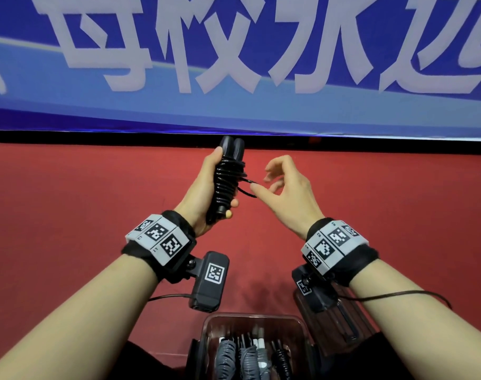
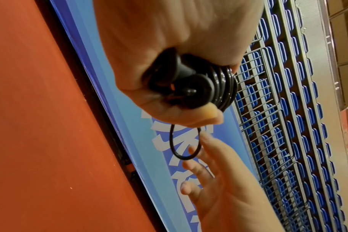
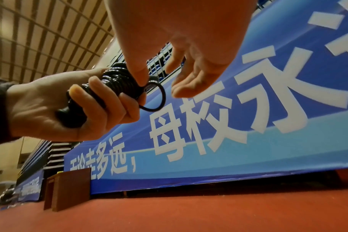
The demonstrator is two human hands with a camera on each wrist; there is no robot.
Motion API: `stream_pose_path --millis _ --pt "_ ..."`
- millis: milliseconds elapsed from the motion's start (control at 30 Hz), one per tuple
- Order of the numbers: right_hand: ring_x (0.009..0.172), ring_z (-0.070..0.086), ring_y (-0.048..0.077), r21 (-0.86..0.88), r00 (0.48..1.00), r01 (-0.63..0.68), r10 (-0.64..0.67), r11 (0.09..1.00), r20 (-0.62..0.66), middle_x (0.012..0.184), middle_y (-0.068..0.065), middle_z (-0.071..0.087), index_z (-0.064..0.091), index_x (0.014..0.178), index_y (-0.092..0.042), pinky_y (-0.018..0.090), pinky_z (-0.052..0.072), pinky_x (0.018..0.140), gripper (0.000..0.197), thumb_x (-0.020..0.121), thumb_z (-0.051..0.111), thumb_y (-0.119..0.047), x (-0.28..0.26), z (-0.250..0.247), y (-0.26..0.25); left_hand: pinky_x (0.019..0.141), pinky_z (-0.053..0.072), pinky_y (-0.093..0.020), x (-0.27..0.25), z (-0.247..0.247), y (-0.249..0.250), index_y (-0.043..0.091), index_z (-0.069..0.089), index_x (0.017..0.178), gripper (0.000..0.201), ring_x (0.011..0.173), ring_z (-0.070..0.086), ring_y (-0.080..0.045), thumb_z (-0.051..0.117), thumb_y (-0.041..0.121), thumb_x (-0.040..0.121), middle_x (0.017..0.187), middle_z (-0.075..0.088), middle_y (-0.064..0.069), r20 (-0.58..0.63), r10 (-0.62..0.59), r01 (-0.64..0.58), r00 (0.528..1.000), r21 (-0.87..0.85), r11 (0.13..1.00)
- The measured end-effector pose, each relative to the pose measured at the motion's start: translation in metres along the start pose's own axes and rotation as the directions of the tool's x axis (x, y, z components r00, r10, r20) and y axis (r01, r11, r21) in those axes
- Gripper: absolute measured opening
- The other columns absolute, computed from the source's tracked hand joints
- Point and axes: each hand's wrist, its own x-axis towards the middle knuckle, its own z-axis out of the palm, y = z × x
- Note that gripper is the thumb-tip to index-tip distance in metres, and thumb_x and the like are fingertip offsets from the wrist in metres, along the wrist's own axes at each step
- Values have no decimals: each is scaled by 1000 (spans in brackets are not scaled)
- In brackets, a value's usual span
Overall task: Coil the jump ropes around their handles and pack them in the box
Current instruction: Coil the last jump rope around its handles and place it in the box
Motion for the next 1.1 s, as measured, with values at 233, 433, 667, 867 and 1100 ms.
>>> stream_pose_path --millis 233,433,667,867,1100 --pt "56 61 10 53 966 -171 157 984 203 61 -5 64 68 96 -19 23 51 58 15 87 70 -32 -1 6 -1 39 37 -21 -1 4 -3 22 67 98 54 56 45 -12 36 66 93 82 59 1 21 -10 8 1000 103 995" --pt "48 46 3 262 701 -631 392 730 595 64 -3 54 67 110 -4 14 43 47 28 92 64 -25 2 -5 -10 40 36 -20 -3 6 -5 15 62 113 60 52 54 -6 30 64 96 75 64 7 24 -30 25 999 193 981" --pt "43 48 1 269 550 -782 420 562 722 59 -5 52 66 102 -4 12 45 44 28 92 61 -29 4 -13 -13 42 44 -22 -4 16 -6 14 62 106 55 64 65 -13 30 58 98 82 66 3 11 -41 40 999 69 997" --pt "44 52 2 277 492 -834 415 478 765 53 -5 50 64 100 -3 13 51 48 33 87 63 -33 1 -10 -15 56 54 -30 1 16 -11 7 63 103 55 67 62 -16 36 55 98 87 64 -9 -33 -8 7 999 -26 1000" --pt "43 53 2 279 446 -866 390 415 805 61 -3 53 61 86 -10 13 51 47 25 77 65 -33 -3 -9 -17 46 46 -21 4 17 -14 3 62 104 61 50 54 -17 34 57 97 79 60 -11 -16 0 1 1000 33 999"
